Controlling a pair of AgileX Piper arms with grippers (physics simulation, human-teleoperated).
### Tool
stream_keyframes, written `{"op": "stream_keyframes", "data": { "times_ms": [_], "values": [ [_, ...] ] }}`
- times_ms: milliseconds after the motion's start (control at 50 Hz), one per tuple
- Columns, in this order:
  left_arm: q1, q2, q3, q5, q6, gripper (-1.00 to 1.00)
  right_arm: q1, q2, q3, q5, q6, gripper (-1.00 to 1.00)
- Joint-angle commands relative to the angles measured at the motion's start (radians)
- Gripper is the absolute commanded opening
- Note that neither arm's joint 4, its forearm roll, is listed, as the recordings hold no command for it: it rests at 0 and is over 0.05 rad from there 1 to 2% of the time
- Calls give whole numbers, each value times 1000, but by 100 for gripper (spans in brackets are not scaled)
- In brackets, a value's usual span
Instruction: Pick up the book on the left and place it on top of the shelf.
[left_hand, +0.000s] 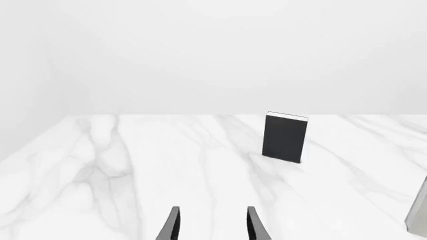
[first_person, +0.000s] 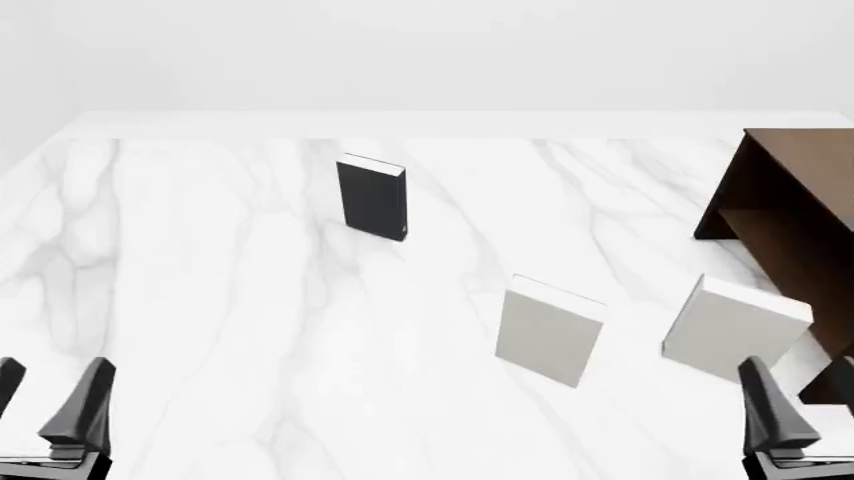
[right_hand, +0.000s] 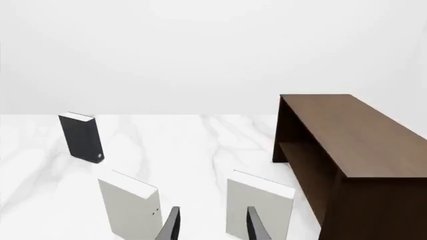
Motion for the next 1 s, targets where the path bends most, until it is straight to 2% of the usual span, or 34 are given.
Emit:
{"op": "stream_keyframes", "data": {
  "times_ms": [20,160,240,280,360,580,620,640,1000],
  "values": [
    [0,0,0,0,0,100,4,4,-7,2,4,100],
    [0,0,0,0,0,100,26,0,-47,32,9,100],
    [0,0,0,0,0,100,33,-3,-146,70,-6,100],
    [0,0,0,0,0,100,67,-2,-196,113,-34,100],
    [0,0,0,0,0,100,89,2,-254,164,-52,100],
    [0,0,0,0,0,100,165,188,-419,143,-140,100],
    [0,0,0,0,0,100,165,188,-419,143,-140,100],
    [0,0,0,0,0,100,194,236,-475,149,-181,100],
    [0,0,0,0,0,100,194,237,-476,149,-181,100]
  ]
}}
